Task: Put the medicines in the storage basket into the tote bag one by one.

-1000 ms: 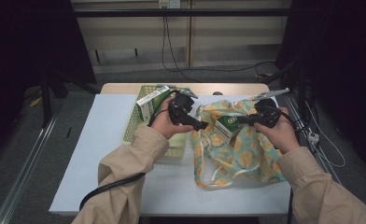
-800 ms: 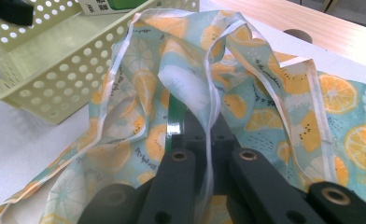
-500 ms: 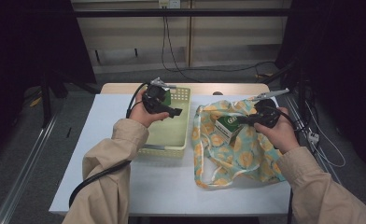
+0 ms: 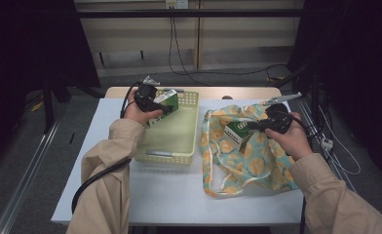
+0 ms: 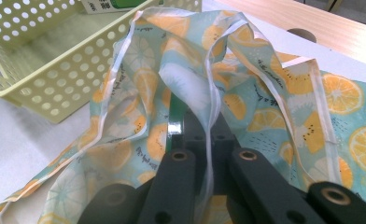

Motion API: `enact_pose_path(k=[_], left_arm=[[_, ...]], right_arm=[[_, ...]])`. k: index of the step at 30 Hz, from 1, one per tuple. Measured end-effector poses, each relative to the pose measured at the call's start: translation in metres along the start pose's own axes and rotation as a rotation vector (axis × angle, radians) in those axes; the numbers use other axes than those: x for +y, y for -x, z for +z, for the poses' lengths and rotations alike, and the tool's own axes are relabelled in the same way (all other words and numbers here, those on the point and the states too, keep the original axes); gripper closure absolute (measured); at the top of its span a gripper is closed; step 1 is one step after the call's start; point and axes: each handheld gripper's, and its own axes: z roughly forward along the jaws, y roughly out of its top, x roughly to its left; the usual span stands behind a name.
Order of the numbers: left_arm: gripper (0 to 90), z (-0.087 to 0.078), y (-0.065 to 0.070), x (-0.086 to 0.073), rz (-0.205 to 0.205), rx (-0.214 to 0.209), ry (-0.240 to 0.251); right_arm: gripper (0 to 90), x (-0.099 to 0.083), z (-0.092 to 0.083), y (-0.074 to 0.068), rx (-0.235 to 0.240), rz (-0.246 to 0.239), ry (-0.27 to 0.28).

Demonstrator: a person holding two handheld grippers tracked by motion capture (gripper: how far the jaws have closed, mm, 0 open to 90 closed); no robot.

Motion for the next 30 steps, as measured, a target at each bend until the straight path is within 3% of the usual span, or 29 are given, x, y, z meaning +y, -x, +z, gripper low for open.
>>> enact_pose_path(k=[8,12,14,15,18,20,21,23,24,28,30], left_arm=[[18.9,0.007,-0.016,-0.01,-0.021,0.067,-0.006],[31.3,0.01,-0.019,-0.016,-0.014,0.095,-0.055],[44.4,0.011,-0.019,-0.018,-0.007,0.103,-0.074],[48.5,0.012,-0.018,-0.019,-0.027,0.105,-0.075],[53.2,0.013,-0.017,-0.02,-0.008,0.116,-0.122],[56.3,0.012,-0.016,-0.02,-0.014,0.101,-0.128],[58.6,0.011,-0.014,-0.019,-0.031,0.09,-0.117],[62.1,0.006,-0.011,-0.015,-0.027,0.084,-0.108],[62.3,0.004,-0.009,-0.013,-0.03,0.095,-0.099],[62.6,-0.016,-0.004,-0.002,-0.043,0.068,-0.046],[62.7,-0.03,0.001,0.005,-0.066,0.025,-0.012]], right_arm=[[89.9,0.0,0.001,0.0,0.001,-0.006,-0.002],[89.9,0.0,0.0,0.001,0.0,-0.008,-0.003],[89.9,-0.001,-0.001,0.001,-0.001,-0.007,-0.001],[89.9,-0.001,-0.001,0.002,-0.001,-0.008,0.001],[89.9,-0.002,-0.001,0.002,-0.003,-0.003,-0.004],[89.9,-0.003,-0.001,0.002,-0.003,-0.005,-0.004],[89.9,-0.003,-0.001,0.002,-0.003,-0.004,-0.003],[89.9,-0.003,-0.002,0.002,-0.005,-0.001,-0.002],[89.9,-0.003,-0.002,0.002,-0.005,0.0,-0.001],[89.9,-0.004,-0.004,0.003,-0.007,0.004,0.003],[89.9,-0.004,-0.004,0.004,-0.007,0.004,0.005]])
